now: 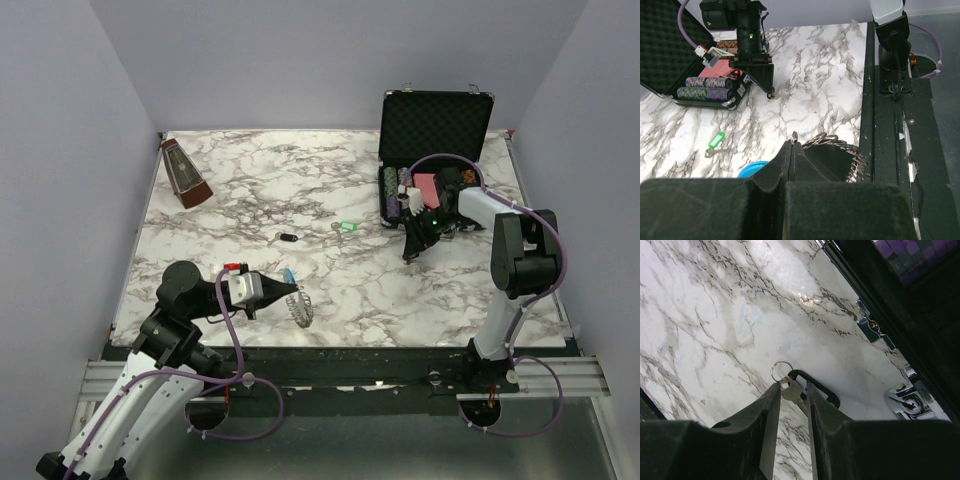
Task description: Put the keys on the keyring
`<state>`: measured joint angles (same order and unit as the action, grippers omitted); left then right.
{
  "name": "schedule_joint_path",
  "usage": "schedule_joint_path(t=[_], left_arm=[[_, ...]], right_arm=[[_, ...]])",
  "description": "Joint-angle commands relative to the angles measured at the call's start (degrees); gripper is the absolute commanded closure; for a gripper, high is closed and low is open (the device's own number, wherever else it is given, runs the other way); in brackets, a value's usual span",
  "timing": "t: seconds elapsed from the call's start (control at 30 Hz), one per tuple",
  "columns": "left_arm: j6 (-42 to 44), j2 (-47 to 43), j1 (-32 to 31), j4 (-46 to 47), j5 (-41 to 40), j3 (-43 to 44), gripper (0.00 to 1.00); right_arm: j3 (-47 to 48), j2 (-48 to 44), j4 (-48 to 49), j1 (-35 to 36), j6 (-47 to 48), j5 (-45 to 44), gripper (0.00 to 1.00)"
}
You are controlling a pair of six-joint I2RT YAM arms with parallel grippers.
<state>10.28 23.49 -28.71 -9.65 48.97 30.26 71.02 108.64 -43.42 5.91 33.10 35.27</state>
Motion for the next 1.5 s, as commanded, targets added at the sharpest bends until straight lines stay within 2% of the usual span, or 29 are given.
schedule_joint_path(t=[0.0,0.33,0.67,0.97,1.47], left_arm=[[0.4,-0.1,0.3,1.0,1.9,0.1,1.0],[0.4,-0.1,0.3,1.0,1.8,0.1,1.0],[0.4,0.0,0.4,1.0,1.8,0.0,1.0],[0.4,0.1,0.6,1.1,2.0,-0.1,1.0],[0.3,-0.1,0.8,1.0,2.0,0.0,1.0]], right_arm=[[1.5,-0.4,-1.4,0.3,1.0,1.1,0.64],[2.1,-1.2,-2.4,1.9,3.0,1.4,0.6],[1.0,-3.7,-0.4,7.7,4.3,-7.7,0.52],[-0.5,-4.1,1.9,9.8,4.2,-14.5,0.5],[-1.7,-4.1,1.8,11.7,5.7,-16.4,0.48]])
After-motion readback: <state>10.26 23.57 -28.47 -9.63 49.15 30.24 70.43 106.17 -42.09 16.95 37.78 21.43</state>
